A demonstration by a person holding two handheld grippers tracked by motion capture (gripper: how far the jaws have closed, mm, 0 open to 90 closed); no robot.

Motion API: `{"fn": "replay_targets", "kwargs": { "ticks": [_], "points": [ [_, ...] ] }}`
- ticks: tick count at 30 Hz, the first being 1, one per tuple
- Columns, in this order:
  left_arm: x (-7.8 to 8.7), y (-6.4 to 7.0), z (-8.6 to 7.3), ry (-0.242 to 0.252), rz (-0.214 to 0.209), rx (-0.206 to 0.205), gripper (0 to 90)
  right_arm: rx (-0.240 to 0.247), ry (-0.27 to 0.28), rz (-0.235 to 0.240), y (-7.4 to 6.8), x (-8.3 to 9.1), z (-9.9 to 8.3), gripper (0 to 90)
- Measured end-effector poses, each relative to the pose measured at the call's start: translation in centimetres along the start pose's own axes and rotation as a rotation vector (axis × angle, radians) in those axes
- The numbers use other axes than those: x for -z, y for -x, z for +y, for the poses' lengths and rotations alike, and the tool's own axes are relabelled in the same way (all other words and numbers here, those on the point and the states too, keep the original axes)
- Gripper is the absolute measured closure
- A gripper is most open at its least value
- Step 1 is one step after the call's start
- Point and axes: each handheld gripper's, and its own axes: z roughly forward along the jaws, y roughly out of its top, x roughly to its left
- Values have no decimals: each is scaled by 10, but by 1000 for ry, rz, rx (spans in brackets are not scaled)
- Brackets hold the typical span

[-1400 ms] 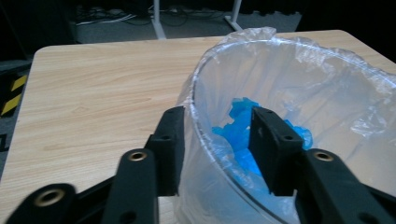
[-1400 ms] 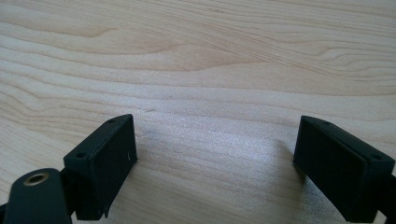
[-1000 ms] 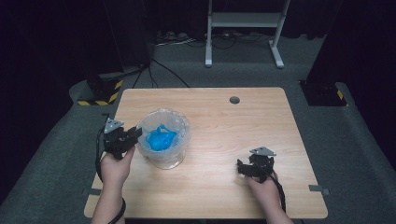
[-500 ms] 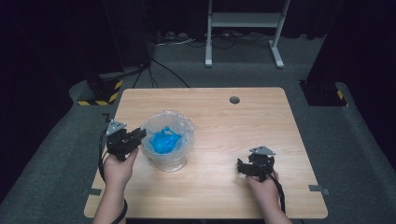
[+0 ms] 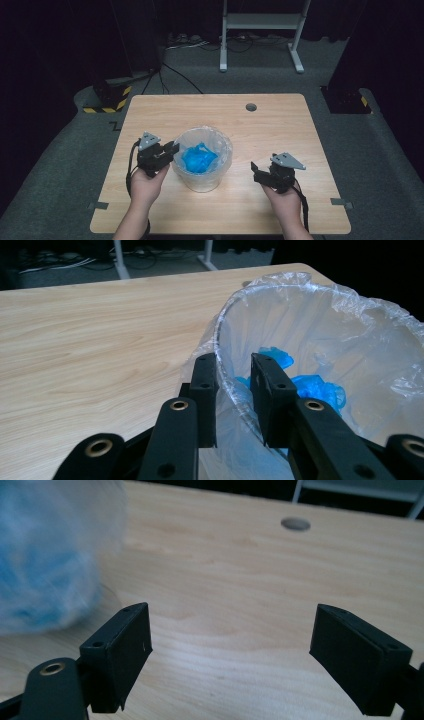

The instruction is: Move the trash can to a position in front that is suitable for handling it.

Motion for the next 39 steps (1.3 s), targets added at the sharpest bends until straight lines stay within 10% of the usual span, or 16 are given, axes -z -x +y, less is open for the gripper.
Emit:
{"fn": "replay_targets", "kwargs": {
  "ticks": [13,28,39],
  "points": [
    [6,18,7,40,-46,-10,656,-60,161,90,-14,30,29,385],
    [16,25,-8,34,-25,-18,707,-10,177,183,-51,14,50,585],
    [7,37,-10,51,-49,-32,735,30,136,155,-50,5,44,704]
  ]
}}
